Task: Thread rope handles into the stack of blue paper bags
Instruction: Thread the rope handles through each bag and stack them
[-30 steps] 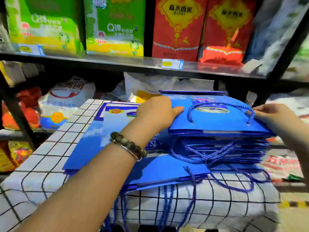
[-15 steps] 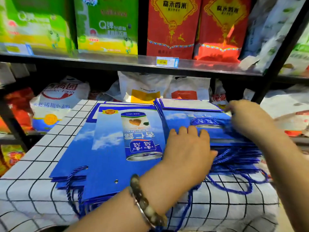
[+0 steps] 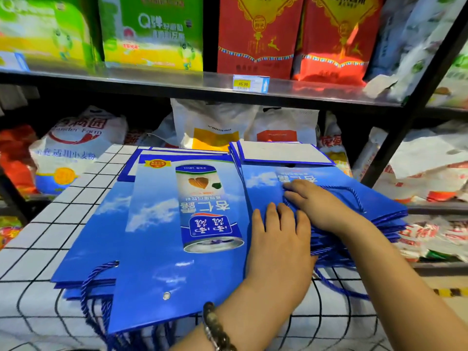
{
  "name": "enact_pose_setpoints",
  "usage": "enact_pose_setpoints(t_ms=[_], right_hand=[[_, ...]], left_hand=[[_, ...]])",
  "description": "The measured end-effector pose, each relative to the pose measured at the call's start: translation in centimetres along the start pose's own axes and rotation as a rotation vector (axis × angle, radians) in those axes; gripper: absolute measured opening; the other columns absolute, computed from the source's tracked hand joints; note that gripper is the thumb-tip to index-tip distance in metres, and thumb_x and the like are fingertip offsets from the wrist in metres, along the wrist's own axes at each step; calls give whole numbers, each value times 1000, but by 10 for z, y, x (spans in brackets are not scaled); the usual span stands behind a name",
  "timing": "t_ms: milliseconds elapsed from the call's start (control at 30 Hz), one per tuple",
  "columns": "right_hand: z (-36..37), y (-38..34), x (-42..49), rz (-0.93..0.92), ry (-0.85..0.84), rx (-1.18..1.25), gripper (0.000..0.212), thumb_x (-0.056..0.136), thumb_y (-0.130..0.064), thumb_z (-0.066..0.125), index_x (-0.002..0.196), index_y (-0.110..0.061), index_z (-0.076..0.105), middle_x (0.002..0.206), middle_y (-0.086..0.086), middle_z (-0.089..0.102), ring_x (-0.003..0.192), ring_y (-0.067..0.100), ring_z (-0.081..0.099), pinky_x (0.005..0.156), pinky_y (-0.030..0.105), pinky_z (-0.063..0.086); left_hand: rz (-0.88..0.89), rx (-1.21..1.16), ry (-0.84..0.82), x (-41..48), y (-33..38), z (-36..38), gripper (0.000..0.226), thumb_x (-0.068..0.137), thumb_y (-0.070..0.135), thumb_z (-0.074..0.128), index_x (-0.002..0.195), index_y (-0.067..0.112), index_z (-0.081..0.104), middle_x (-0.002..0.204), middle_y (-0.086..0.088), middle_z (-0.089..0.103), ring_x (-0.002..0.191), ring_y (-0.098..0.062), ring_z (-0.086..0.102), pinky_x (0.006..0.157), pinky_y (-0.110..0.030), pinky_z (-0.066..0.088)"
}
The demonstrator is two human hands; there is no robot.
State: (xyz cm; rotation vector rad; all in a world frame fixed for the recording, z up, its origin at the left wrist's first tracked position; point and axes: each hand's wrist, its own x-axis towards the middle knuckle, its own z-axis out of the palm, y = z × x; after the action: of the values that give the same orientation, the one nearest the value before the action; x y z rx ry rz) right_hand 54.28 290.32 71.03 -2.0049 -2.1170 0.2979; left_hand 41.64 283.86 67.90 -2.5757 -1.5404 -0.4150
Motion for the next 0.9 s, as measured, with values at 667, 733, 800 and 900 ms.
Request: enact_pose_setpoints(t_ms=[667, 733, 800, 900], right_hand=[[-25, -60, -42, -363, 714, 2, 24, 84, -12, 51, 102, -6, 66, 100, 11, 69, 95, 30, 62, 82, 38, 47], [-15, -81, -63, -484, 615, 84, 22, 84, -15, 51, 99, -11, 67, 94, 2, 69, 89, 18, 60, 77, 30, 48], [2, -92, -81, -584, 475, 57, 23, 85, -20, 48, 96, -15, 67, 89, -4, 67, 85, 12, 57, 71, 25, 46], [25, -89, -94, -561, 359, 27, 27, 84, -25, 42, 94, -19, 66, 92, -7, 67, 86, 11, 59, 73, 28, 50]], left_hand=[[-46, -14, -341, -98, -109, -53, 98, 54, 73, -13, 145, 38, -4, 155, 13, -12, 142, -10, -13, 114, -38, -5], [-78, -31, -352, -101, -117, -60, 78, 76, 77, 6, 145, 41, -1, 154, 17, -13, 141, -6, -14, 114, -37, -6], [-99, -72, -372, -107, -128, -66, 70, 82, 74, 15, 144, 44, 1, 152, 22, -12, 140, -2, -14, 114, -35, -6], [-60, -101, -380, -116, -148, -70, 105, 46, 87, -19, 142, 49, 2, 146, 30, -17, 130, 10, -19, 113, -31, -6]])
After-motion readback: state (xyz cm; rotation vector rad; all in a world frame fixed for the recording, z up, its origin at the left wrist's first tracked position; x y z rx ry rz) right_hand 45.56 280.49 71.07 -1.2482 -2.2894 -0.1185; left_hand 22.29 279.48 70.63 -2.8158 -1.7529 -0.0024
